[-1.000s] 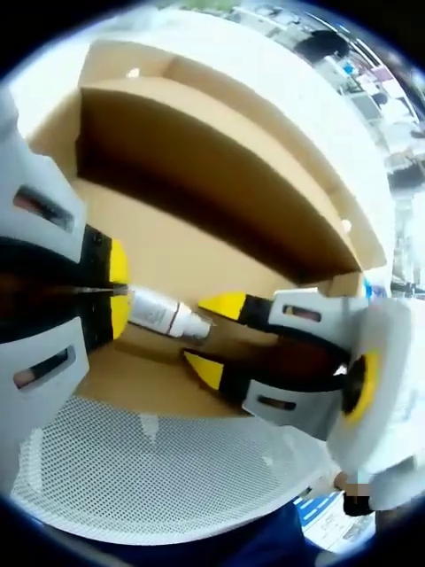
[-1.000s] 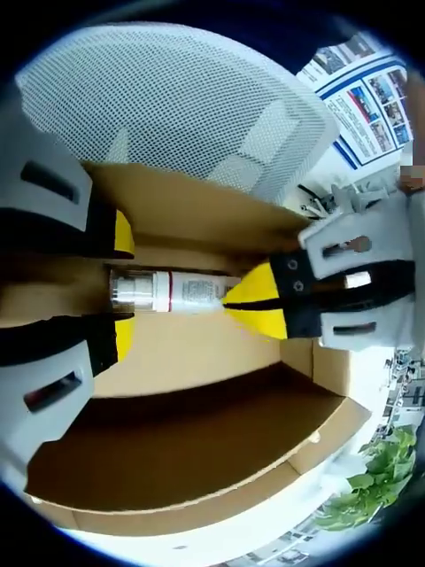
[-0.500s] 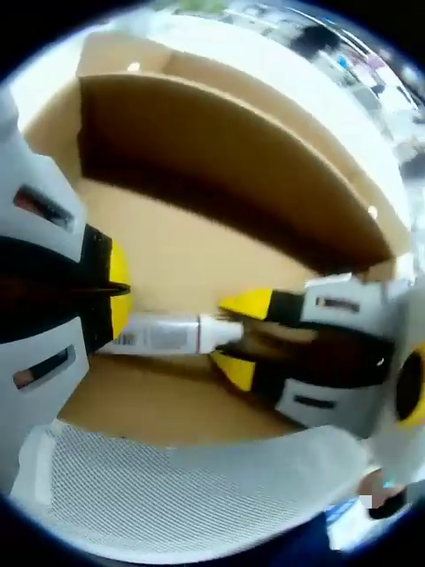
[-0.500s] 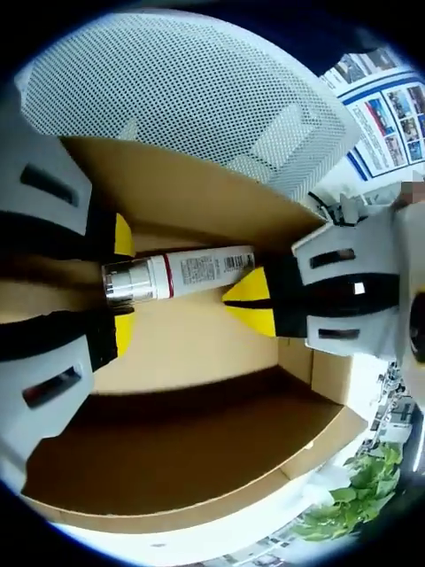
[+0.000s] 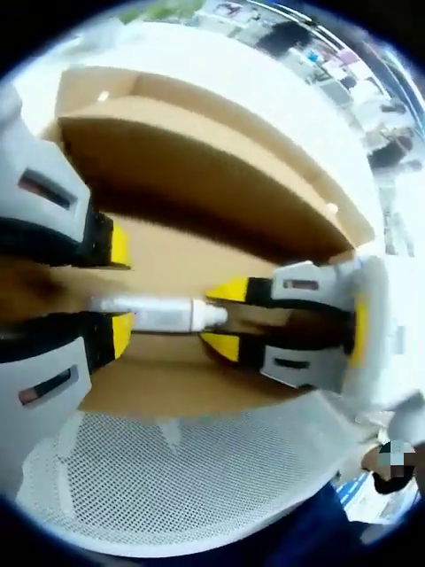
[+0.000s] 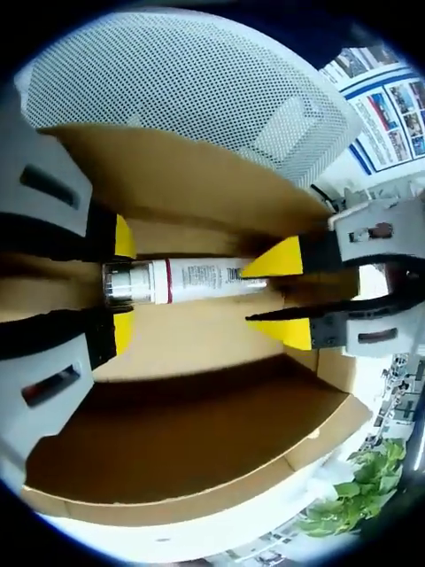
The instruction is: Operate the shoe box by opening the lid, removing the specified soft item, and placing it in the target area until the item is outside and the box remains undamaged.
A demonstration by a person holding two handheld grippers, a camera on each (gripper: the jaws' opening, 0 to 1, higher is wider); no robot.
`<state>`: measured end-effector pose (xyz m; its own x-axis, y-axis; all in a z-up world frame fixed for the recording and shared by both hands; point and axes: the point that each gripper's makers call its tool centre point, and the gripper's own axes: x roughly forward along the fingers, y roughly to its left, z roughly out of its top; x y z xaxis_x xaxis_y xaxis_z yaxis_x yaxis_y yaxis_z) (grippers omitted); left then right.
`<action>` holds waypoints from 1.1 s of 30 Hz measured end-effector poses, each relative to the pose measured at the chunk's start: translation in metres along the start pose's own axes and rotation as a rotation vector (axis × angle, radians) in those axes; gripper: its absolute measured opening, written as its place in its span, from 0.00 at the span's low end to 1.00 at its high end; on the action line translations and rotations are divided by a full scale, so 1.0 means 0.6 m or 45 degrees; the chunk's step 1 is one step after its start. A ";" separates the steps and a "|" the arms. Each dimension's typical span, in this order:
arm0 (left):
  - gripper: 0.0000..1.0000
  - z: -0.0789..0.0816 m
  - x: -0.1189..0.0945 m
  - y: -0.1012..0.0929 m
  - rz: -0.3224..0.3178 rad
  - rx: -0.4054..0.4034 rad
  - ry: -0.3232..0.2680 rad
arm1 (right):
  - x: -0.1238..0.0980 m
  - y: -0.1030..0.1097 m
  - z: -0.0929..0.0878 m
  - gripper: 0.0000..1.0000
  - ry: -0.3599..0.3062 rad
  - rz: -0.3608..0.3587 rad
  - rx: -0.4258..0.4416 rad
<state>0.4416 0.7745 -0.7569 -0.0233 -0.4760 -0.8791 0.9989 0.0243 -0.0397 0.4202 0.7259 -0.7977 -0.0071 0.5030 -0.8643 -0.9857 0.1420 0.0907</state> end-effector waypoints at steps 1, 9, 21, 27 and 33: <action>0.16 0.006 0.002 -0.006 -0.029 -0.006 -0.015 | -0.001 -0.003 -0.003 0.17 0.001 -0.006 0.005; 0.21 -0.044 0.044 -0.011 -0.026 0.161 0.166 | -0.005 -0.013 -0.006 0.17 -0.009 -0.027 0.030; 0.18 -0.043 0.054 -0.012 -0.037 0.140 0.108 | -0.007 -0.007 0.000 0.17 -0.041 -0.003 0.014; 0.17 -0.022 0.035 -0.010 -0.036 0.163 0.032 | -0.033 -0.007 0.007 0.17 -0.103 0.012 0.024; 0.17 0.010 0.000 -0.006 -0.068 0.049 -0.135 | -0.090 -0.018 0.038 0.18 -0.293 0.022 0.099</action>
<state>0.4383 0.7692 -0.7537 -0.0739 -0.5664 -0.8208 0.9972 -0.0361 -0.0649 0.4348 0.7167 -0.7409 0.0234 0.6855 -0.7277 -0.9697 0.1926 0.1502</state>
